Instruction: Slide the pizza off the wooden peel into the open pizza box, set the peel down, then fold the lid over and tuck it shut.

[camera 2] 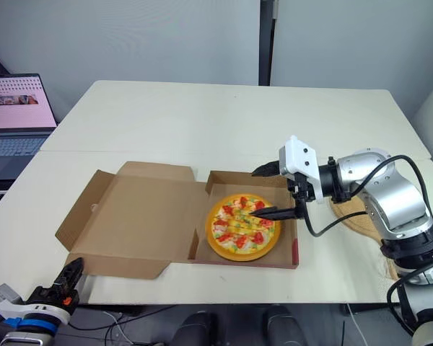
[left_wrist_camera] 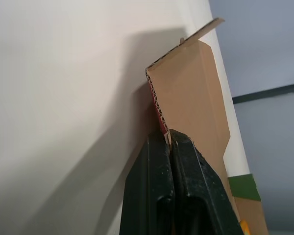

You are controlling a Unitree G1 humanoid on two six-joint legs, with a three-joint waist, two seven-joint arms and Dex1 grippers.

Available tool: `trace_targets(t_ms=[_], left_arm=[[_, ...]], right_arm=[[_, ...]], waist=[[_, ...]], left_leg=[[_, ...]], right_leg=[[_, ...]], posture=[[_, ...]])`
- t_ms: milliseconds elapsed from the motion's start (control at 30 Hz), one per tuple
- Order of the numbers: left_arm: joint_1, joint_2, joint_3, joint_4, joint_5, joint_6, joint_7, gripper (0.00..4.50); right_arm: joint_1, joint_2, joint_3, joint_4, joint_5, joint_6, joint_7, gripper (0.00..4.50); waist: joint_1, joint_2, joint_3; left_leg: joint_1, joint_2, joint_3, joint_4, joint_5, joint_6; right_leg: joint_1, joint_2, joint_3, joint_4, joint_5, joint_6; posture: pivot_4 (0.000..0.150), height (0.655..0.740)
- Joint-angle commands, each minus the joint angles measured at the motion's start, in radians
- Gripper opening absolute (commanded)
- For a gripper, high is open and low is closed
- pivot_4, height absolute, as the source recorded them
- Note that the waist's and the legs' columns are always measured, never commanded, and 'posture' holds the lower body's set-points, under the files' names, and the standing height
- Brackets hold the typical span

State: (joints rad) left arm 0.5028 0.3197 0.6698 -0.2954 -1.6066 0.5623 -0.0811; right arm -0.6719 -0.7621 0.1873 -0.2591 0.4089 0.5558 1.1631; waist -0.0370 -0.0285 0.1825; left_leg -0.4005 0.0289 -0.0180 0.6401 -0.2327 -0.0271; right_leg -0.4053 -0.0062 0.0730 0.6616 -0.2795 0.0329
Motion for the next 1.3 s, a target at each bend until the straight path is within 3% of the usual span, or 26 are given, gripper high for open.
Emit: trace_targets(t_ms=[33, 100, 233, 500, 567, 733, 967, 1133, 1300], left_arm=[[-0.011, 0.063, 0.033, -0.109, 0.019, 0.004, -0.052, 0.02], [-0.027, 0.116, 0.045, -0.151, 0.023, 0.008, -0.079, 0.02], [-0.084, 0.231, 0.054, -0.249, -0.01, 0.023, -0.1, 0.0], [-0.202, 0.423, 0.034, -0.335, -0.02, 0.068, -0.148, 0.0], [-0.228, 0.457, 0.029, -0.337, -0.019, 0.078, -0.166, 0.0], [-0.321, 0.521, 0.021, -0.317, -0.026, 0.089, -0.186, 0.0], [-0.383, 0.542, -0.01, -0.249, 0.15, 0.084, -0.243, 0.0], [-0.443, 0.567, -0.058, -0.226, 0.304, 0.077, -0.32, 0.0], [-0.526, 0.603, -0.129, -0.176, 0.455, 0.059, -0.428, 0.0]], right_arm=[[-0.008, 0.003, -0.028, 0.033, -0.063, -0.027, -0.076, 4.5], [-0.025, 0.013, -0.011, 0.103, -0.126, -0.048, -0.126, 4.5], [-0.097, 0.051, 0.03, 0.304, -0.264, -0.129, -0.207, 3.62], [-0.223, 0.104, 0.105, 0.699, -0.462, -0.354, -0.255, 0.61], [-0.251, 0.12, 0.116, 0.787, -0.498, -0.408, -0.263, 0.03], [-0.317, 0.147, 0.144, 0.996, -0.573, -0.534, -0.245, 0.03], [-0.354, 0.142, 0.18, 1.142, -0.614, -0.697, -0.088, 0.03], [-0.305, 0.117, 0.159, 1.056, -0.565, -0.706, 0.09, 0.03], [-0.189, 0.073, 0.128, 0.811, -0.479, -0.587, 0.212, 0.03]], waist=[[0.003, 0.0, 0.0], [0.005, -0.002, -0.001], [0.006, -0.002, 0.0], [0.004, -0.002, 0.0], [0.004, -0.002, 0.0], [0.004, -0.002, 0.0], [0.003, -0.001, 0.001], [0.004, -0.001, 0.001], [0.007, -0.001, 0.001]], left_leg=[[0.0, 0.0, 0.0, 0.0, 0.0, 0.0], [0.0, 0.0, -0.001, 0.001, 0.0, 0.0], [0.0, 0.0, 0.0, 0.002, 0.0, 0.0], [0.0, 0.0, 0.001, 0.001, 0.0, 0.0], [0.0, -0.001, 0.001, 0.001, 0.0, 0.0], [0.0, -0.001, 0.0, 0.001, 0.0, 0.0], [0.0, -0.001, 0.0, 0.001, 0.0, 0.0], [0.0, -0.001, -0.001, 0.001, 0.0, 0.0], [0.0, 0.0, -0.002, 0.001, 0.0, 0.0]], right_leg=[[0.0, 0.0, 0.0, 0.0, 0.0, 0.0], [0.0, 0.0, -0.001, 0.001, 0.0, -0.001], [0.0, 0.0, 0.0, 0.001, 0.001, -0.003], [0.0, 0.002, 0.0, 0.001, 0.006, -0.005], [0.0, 0.004, -0.001, 0.001, 0.006, -0.006], [-0.001, 0.006, -0.001, 0.001, 0.007, -0.007], [-0.001, 0.006, -0.001, 0.002, 0.009, -0.005], [-0.001, 0.007, -0.002, 0.002, 0.009, -0.004], [0.0, 0.007, -0.003, 0.002, 0.009, -0.004]], posture=[[0.15, 0.7306], [0.15, 0.7306], [0.15, 0.7306], [0.15, 0.7306], [0.15, 0.7306], [0.15, 0.7306], [0.15, 0.7306], [0.15, 0.7306], [0.15, 0.7306]])
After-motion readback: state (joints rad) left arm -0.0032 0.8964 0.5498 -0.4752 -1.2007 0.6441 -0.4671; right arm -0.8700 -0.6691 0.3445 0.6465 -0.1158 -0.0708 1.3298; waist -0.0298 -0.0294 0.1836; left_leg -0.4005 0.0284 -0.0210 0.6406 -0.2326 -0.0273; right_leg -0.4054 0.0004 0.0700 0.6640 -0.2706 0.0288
